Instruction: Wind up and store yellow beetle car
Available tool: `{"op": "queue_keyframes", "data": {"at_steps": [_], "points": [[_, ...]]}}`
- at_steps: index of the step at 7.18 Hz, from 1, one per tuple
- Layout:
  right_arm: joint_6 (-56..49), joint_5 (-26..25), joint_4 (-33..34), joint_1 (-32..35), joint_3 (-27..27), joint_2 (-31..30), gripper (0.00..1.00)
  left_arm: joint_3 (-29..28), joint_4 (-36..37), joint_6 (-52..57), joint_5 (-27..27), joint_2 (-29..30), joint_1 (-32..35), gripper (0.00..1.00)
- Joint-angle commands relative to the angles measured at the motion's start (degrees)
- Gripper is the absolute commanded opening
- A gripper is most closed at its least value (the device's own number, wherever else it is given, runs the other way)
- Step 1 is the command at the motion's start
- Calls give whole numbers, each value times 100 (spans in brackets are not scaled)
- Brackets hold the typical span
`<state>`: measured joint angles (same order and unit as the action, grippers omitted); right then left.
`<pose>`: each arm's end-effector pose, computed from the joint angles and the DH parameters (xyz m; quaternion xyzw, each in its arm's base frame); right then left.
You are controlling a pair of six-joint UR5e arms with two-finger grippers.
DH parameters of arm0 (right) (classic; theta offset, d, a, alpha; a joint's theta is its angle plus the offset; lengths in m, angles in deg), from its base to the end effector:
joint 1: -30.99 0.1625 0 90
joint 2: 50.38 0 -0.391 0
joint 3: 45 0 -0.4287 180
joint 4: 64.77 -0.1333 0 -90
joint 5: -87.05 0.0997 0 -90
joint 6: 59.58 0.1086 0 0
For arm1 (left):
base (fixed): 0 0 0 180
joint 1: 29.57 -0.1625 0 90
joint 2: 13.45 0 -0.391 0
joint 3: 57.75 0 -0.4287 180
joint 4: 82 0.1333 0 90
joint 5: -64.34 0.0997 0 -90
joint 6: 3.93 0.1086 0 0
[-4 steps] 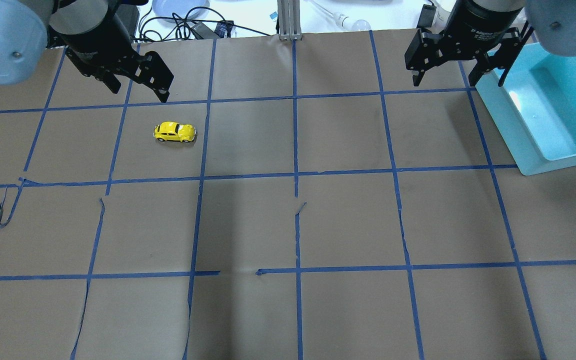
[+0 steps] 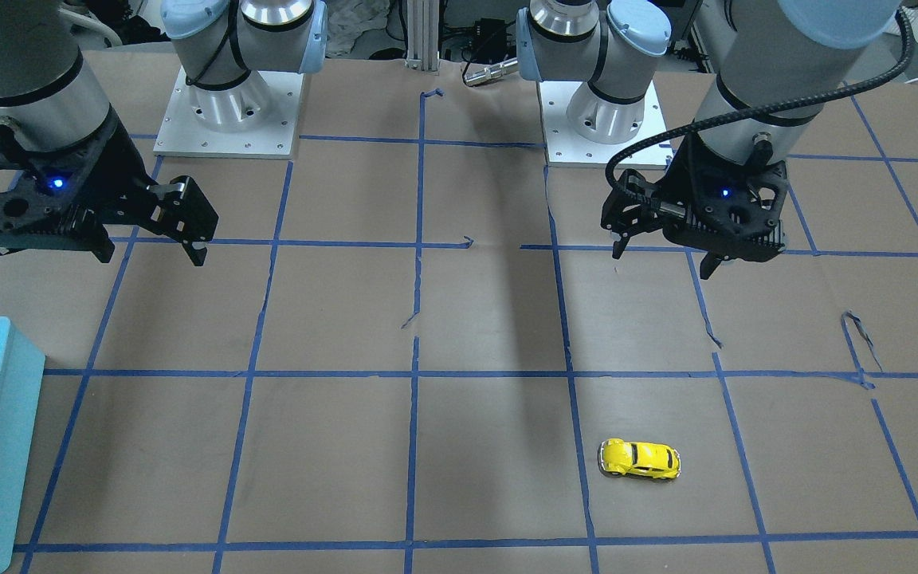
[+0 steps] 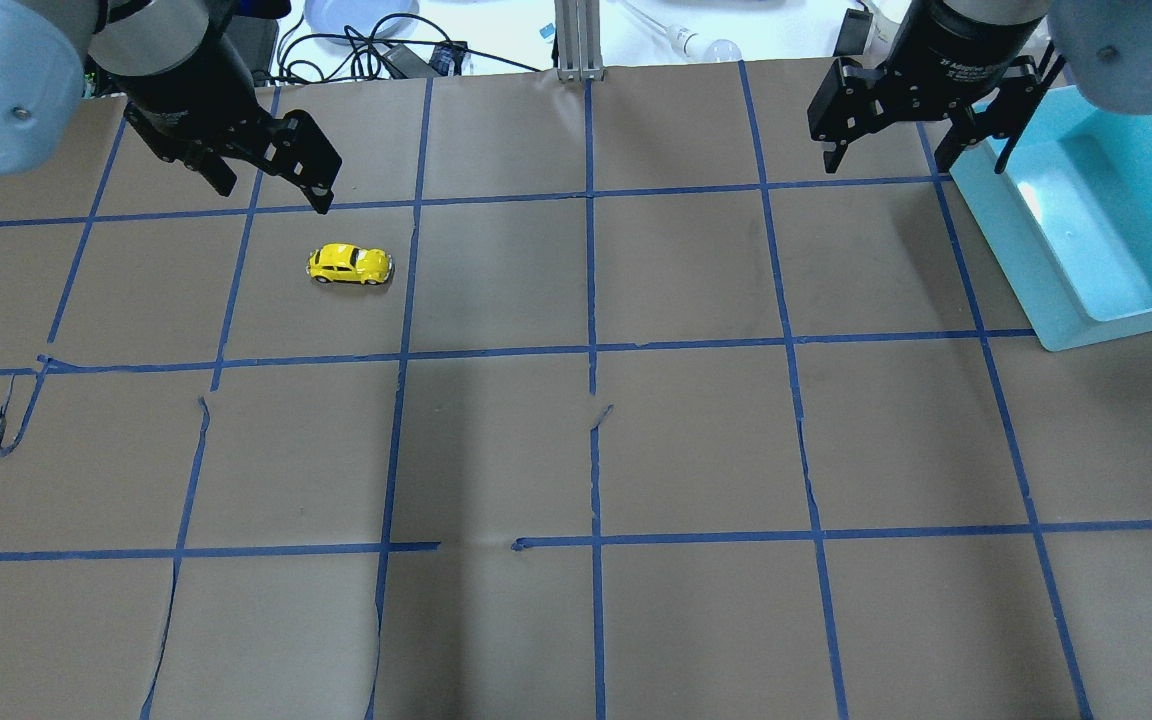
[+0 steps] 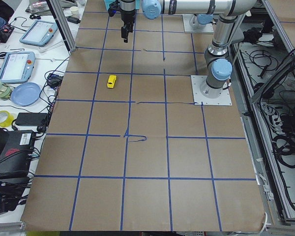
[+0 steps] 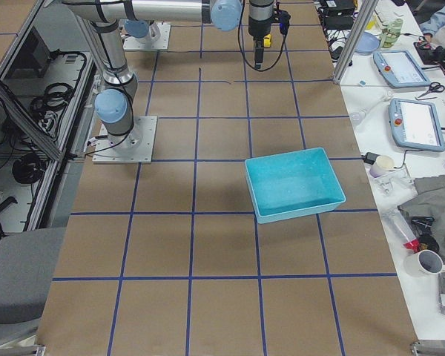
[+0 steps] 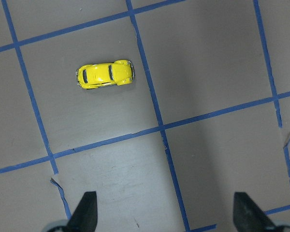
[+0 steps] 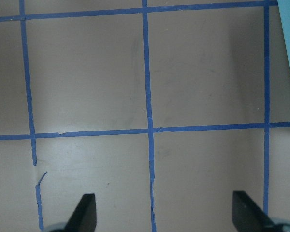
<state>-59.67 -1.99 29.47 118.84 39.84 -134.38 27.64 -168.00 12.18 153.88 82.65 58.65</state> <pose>0.1134 -0.5802 0.4426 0.0177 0.9994 -0.0298 0.0078 -0.1163 -0.5784 0.4360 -0.1248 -0.9919 0.0223 0.0006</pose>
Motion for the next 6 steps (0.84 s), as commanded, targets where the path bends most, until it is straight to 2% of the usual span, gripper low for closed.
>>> {"op": "queue_keyframes", "data": {"at_steps": [1,6], "points": [[-167,-52,15,-14,-2,59,100,48,-4,7,10,67,-15,100],[-53,-26,7,3,-2,50,100,57,4,-37,10,5,-24,100]]}}
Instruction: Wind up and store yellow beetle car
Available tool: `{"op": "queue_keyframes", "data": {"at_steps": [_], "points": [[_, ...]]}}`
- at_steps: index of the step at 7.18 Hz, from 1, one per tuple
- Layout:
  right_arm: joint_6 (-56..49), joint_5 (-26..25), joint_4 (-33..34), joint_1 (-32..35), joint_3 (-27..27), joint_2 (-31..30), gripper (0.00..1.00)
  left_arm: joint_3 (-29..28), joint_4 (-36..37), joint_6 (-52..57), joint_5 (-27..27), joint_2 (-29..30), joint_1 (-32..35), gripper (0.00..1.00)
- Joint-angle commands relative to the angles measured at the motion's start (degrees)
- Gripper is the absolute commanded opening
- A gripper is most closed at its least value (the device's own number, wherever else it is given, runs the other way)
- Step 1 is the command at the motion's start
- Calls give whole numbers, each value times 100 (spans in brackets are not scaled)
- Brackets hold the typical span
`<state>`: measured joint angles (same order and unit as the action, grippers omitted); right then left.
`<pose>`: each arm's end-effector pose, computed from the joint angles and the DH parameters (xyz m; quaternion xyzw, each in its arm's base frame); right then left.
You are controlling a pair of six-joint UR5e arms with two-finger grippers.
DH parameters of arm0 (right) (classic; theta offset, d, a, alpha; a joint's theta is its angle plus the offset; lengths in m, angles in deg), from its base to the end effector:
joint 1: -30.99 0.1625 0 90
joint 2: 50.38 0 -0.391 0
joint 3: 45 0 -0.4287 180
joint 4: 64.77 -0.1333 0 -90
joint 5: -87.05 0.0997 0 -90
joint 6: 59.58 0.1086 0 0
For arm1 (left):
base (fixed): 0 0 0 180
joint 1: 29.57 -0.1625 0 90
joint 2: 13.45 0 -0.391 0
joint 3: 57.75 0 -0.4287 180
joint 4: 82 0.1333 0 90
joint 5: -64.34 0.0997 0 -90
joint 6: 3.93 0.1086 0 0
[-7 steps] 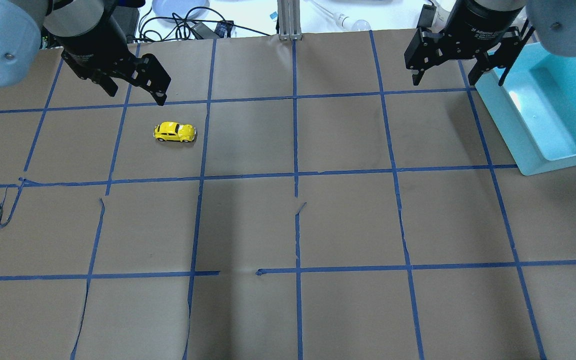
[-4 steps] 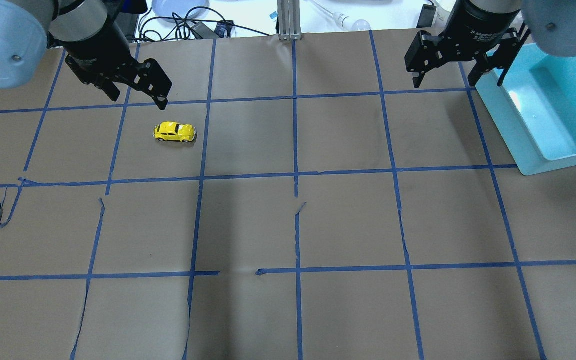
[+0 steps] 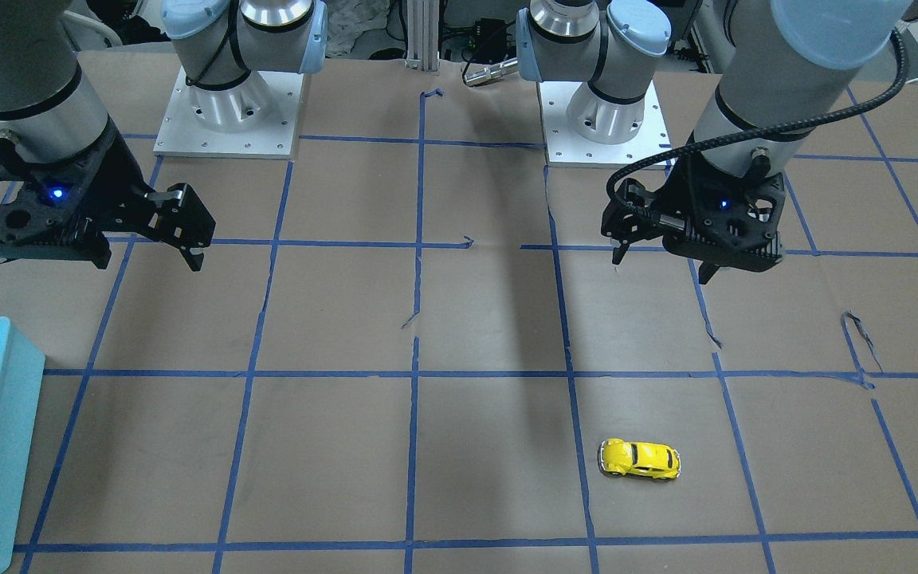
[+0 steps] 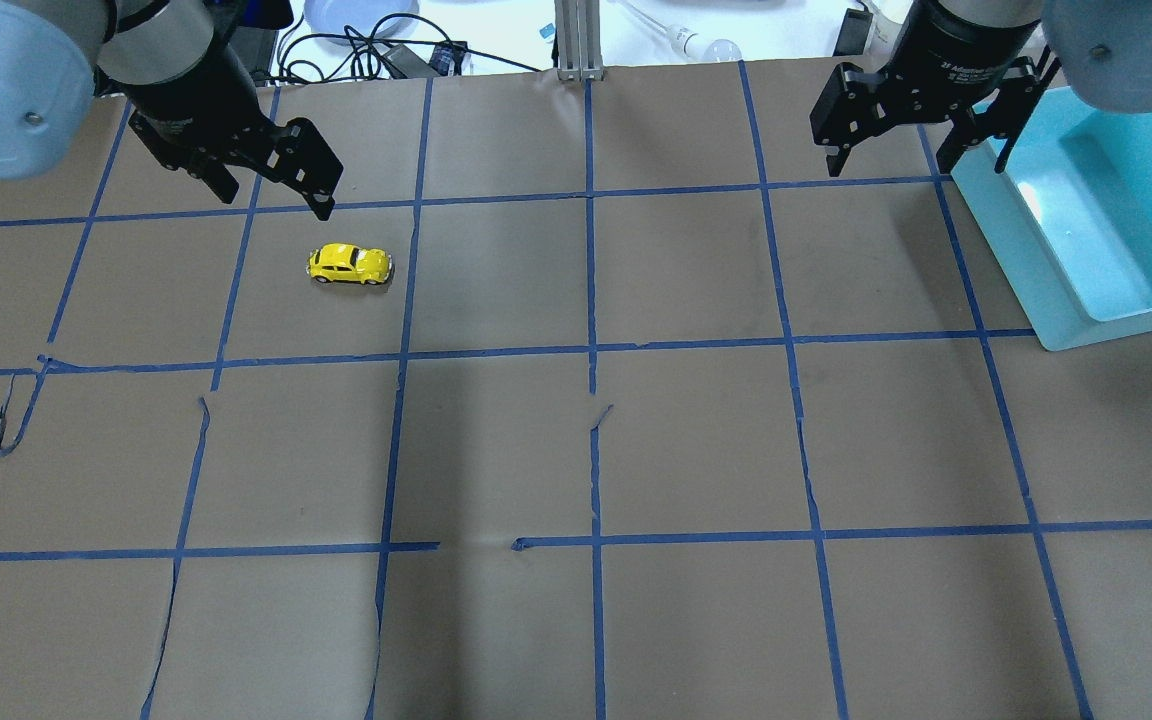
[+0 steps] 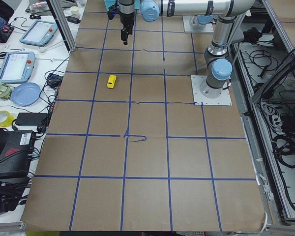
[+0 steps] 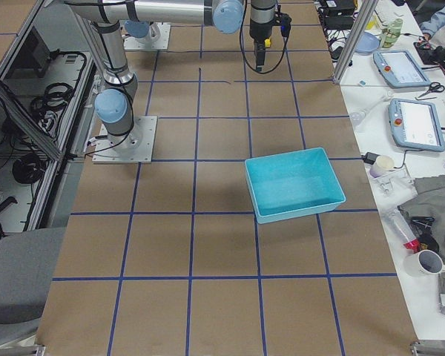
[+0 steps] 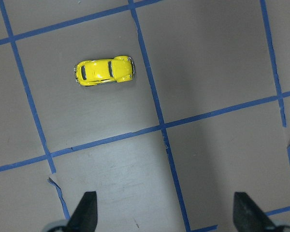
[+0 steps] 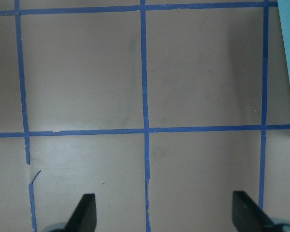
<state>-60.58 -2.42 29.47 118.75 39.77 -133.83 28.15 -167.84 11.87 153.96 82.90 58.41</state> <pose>0.1116 -0.5831 0.4377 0.0107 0.9996 -0.0256 0.0039 -0.1137 -0.5792 0.4291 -0.1200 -0.9926 0.0170 0.0007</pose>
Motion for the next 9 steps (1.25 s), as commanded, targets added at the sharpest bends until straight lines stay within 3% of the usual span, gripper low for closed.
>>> {"op": "queue_keyframes", "data": {"at_steps": [1,9], "points": [[20,69,-1,13,13,5,100,5,-12,-33,3,-20,0,100],[46,244,-28,-5,-13,-4,100,-4,-3,-286,-15,6,-9,100]]}}
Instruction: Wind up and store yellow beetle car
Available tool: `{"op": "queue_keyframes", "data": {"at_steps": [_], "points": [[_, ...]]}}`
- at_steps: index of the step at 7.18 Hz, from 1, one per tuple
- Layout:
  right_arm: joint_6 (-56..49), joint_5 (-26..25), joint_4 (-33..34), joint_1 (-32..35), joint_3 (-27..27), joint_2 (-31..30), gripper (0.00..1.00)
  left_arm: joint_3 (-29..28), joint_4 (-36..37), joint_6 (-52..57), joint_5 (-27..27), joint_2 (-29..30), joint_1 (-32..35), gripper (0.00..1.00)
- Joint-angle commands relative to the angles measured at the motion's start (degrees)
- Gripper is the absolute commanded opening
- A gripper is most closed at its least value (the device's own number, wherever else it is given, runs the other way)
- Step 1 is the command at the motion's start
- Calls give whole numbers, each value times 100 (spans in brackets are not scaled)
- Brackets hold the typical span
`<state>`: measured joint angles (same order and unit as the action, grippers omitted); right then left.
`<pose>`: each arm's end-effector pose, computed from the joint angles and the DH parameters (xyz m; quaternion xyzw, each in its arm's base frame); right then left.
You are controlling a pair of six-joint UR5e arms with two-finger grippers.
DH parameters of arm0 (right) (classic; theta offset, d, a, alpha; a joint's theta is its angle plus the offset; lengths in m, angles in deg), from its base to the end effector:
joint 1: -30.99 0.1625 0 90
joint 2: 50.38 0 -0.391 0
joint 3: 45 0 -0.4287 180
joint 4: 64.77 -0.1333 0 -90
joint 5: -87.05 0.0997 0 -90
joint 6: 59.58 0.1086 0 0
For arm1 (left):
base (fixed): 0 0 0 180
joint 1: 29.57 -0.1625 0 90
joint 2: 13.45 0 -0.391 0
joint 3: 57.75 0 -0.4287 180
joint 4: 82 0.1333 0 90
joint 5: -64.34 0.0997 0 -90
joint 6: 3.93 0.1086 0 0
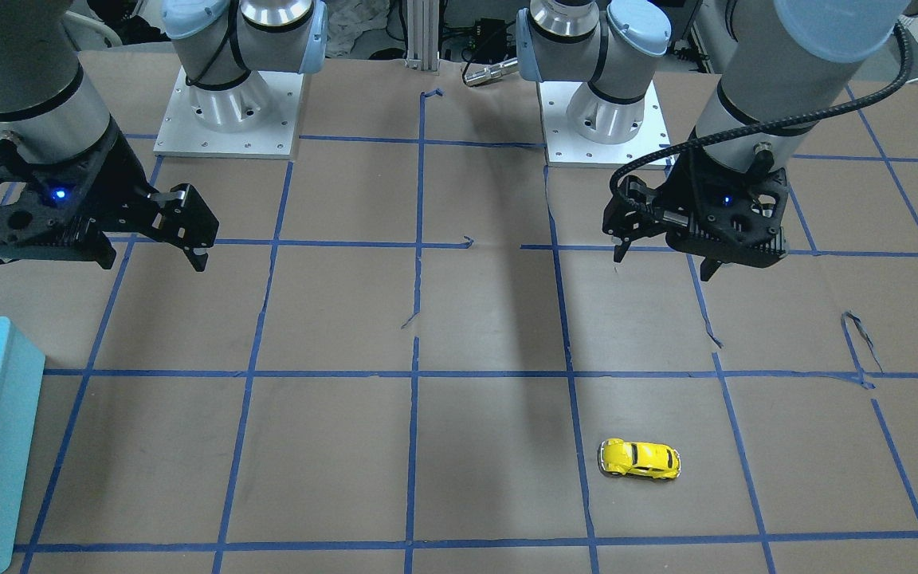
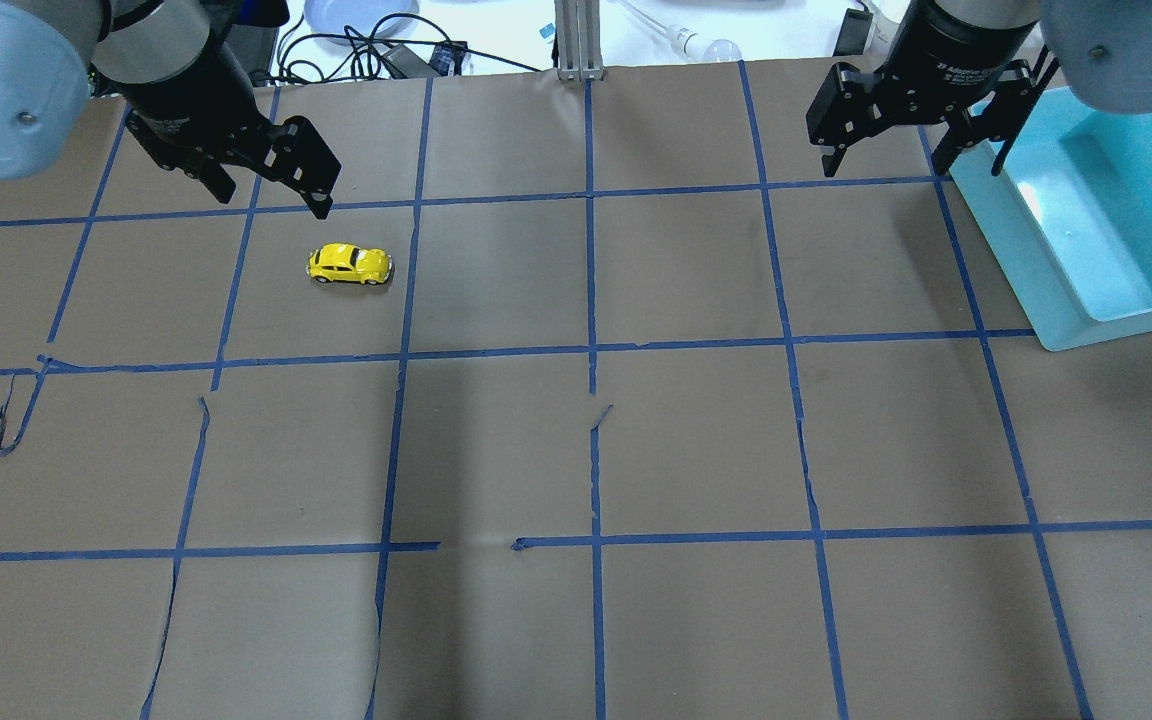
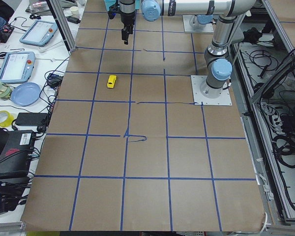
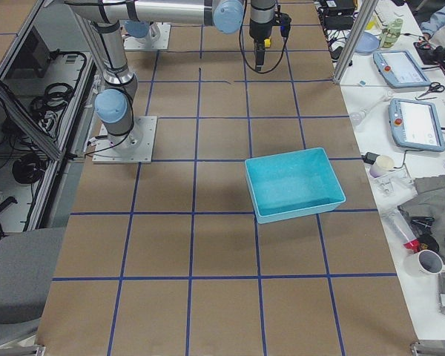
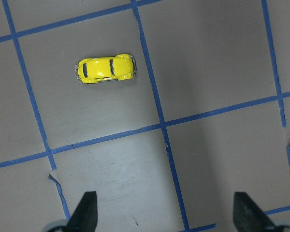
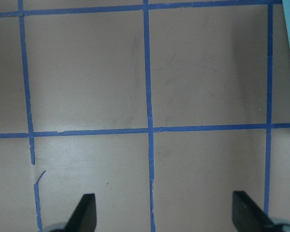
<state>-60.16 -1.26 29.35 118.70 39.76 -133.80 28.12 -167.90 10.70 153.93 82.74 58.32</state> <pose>0.1133 -0.5832 0.4373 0.0146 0.9995 -0.0246 0.0141 -0.1128 -0.5786 0.4308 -0.1091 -0.9939 0.0181 0.0009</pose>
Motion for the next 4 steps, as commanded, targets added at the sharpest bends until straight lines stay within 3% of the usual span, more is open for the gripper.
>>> {"op": "queue_keyframes", "data": {"at_steps": [1,4], "points": [[14,139,-69,9,14,1,100,0,55,-1293,-64,135,0,100],[5,78,1,18,23,-8,100,17,703,-3869,-21,425,-44,100]]}}
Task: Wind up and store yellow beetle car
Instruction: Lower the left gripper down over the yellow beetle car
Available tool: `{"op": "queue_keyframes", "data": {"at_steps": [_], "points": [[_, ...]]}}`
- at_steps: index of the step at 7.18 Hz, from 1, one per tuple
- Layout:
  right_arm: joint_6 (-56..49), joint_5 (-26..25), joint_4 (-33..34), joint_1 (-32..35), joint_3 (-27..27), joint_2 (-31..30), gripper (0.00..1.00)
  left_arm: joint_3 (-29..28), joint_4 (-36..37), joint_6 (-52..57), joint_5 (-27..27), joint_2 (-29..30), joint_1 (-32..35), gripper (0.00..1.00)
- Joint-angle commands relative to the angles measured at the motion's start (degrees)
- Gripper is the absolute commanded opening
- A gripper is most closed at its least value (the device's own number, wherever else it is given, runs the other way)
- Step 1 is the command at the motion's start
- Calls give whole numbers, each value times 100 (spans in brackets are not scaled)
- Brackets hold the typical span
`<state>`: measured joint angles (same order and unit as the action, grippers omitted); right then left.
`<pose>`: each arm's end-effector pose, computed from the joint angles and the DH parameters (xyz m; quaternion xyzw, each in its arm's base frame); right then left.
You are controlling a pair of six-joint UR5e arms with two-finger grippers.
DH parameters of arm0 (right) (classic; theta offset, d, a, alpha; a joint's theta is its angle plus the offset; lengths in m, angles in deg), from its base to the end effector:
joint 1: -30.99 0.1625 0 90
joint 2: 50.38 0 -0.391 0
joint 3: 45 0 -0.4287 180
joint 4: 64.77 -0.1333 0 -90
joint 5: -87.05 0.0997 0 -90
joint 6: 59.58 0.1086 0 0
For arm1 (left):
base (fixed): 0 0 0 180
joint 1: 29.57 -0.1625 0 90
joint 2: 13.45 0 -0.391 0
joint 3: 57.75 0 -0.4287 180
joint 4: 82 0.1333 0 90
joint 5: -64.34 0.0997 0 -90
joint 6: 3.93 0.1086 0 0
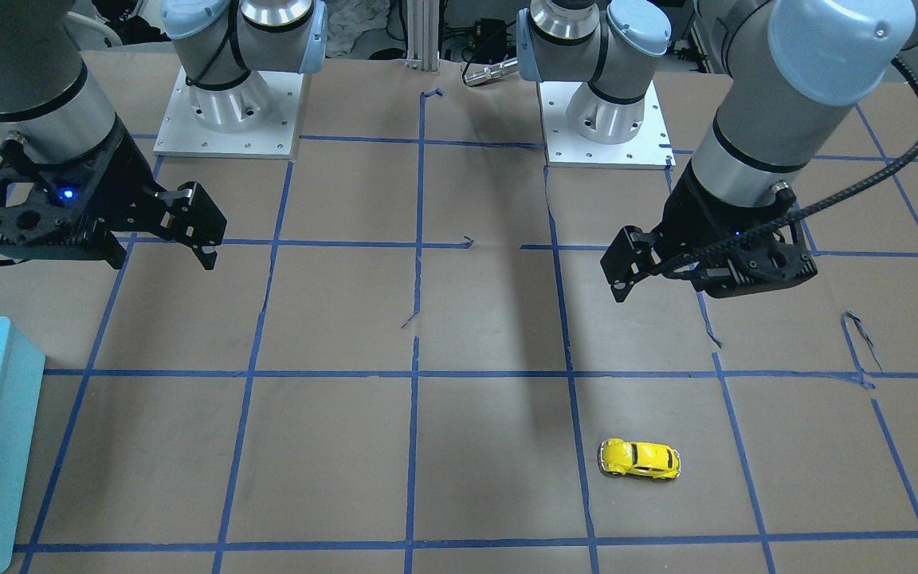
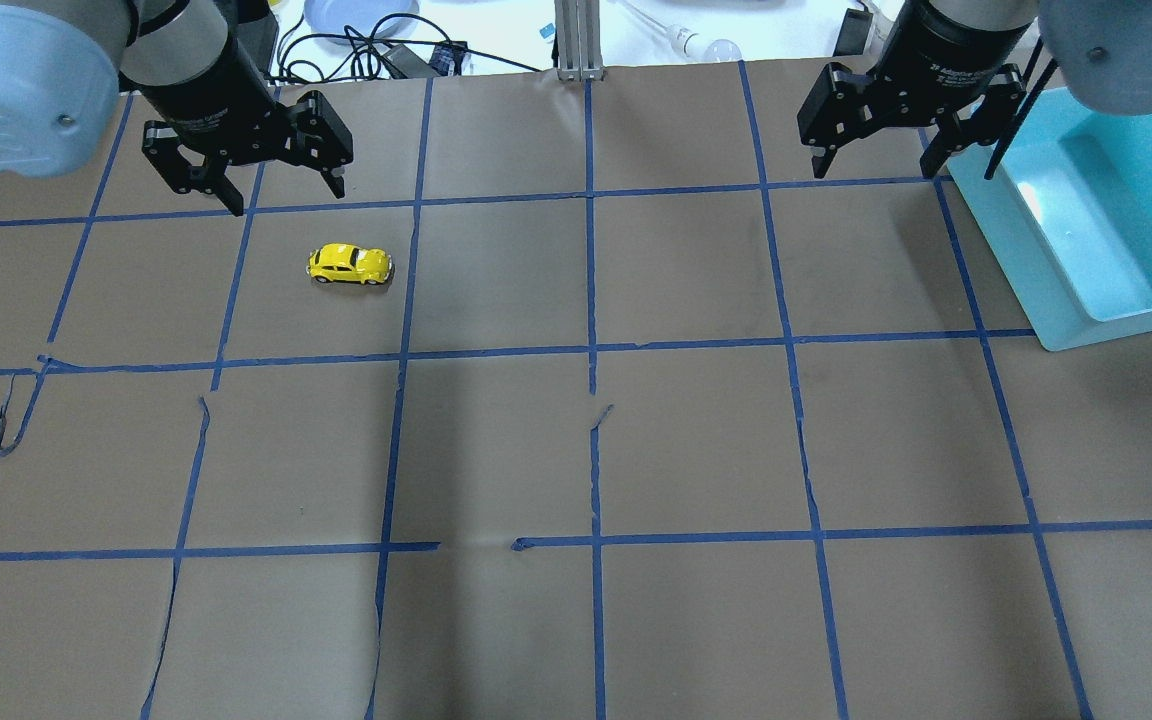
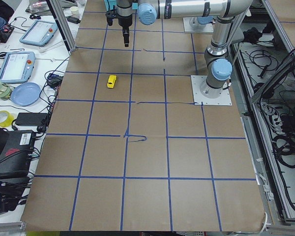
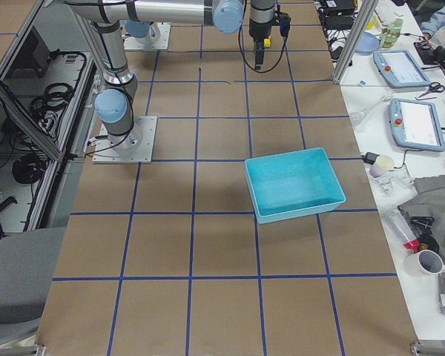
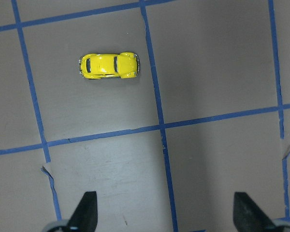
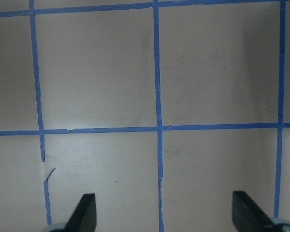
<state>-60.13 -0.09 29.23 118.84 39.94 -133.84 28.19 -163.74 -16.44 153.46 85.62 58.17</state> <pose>0.1170 -0.5823 0.4359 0.0134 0.9994 -0.0226 0.0244 -0.1114 -0.5993 0.4084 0.1283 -0.9913 0.0276 0.0102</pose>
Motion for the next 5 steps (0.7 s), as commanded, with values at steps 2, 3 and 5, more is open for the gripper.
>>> {"op": "queue_keyframes", "data": {"at_steps": [2,3,5], "points": [[11,-40,13,4,5,-12,100,10,657,-2725,35,533,-55,100],[11,-40,13,4,5,-21,100,10,902,-3156,35,717,-64,100],[2,-48,13,4,5,-12,100,10,1175,-4473,44,1191,-221,100]]}}
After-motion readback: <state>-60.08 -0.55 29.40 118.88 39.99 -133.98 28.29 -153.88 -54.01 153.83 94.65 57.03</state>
